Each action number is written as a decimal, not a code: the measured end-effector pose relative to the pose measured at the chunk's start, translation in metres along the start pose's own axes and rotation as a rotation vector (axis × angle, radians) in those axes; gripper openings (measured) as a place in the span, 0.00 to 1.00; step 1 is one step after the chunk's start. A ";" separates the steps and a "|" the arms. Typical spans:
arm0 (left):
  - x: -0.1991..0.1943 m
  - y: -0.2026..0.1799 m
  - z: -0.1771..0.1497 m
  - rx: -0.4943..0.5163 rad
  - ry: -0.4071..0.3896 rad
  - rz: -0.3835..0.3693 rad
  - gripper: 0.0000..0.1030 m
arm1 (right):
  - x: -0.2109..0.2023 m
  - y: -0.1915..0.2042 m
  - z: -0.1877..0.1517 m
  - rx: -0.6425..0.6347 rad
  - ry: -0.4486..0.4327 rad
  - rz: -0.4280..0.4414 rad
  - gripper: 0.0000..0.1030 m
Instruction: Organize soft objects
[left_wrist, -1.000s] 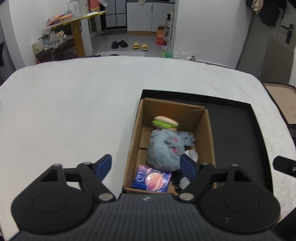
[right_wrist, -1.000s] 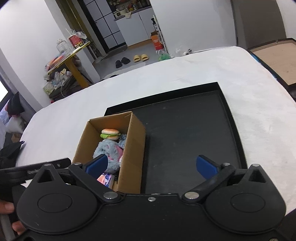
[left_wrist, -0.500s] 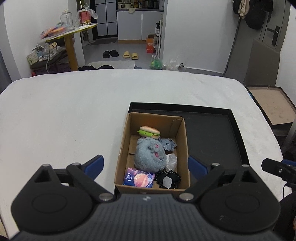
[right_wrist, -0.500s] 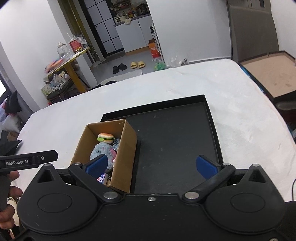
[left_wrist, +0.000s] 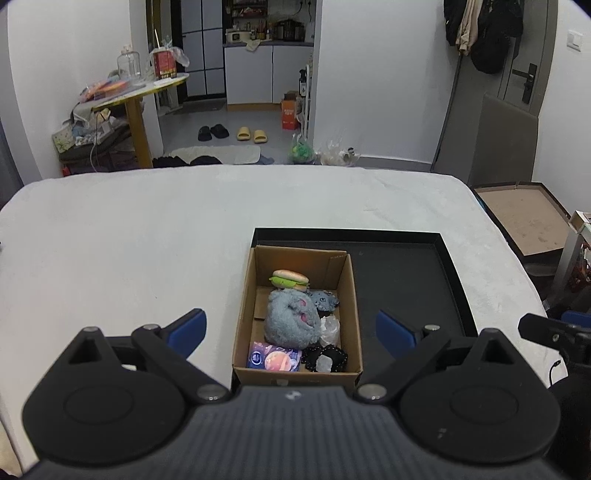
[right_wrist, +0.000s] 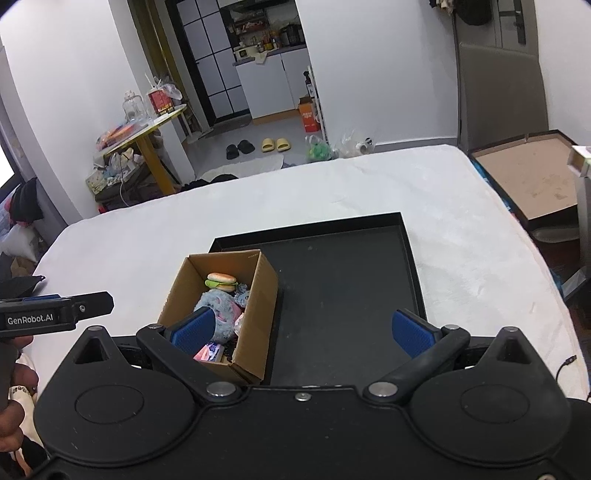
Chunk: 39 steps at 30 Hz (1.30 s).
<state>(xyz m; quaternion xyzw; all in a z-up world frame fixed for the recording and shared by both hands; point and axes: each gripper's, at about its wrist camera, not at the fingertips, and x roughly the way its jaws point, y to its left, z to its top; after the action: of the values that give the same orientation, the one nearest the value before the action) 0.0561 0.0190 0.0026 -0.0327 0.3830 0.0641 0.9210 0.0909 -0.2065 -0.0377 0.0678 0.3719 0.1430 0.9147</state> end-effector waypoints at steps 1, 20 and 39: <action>-0.003 0.000 -0.001 0.002 -0.001 0.002 0.95 | -0.003 0.001 0.000 -0.001 -0.004 -0.004 1.00; -0.070 -0.001 -0.003 0.017 -0.064 -0.011 0.95 | -0.049 0.027 0.006 -0.038 -0.045 -0.072 1.00; -0.114 0.004 -0.008 0.023 -0.105 -0.023 0.96 | -0.083 0.054 0.004 -0.087 -0.088 -0.079 1.00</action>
<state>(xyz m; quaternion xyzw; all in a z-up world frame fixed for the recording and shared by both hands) -0.0296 0.0117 0.0779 -0.0233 0.3344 0.0506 0.9408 0.0255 -0.1815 0.0320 0.0198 0.3271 0.1198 0.9372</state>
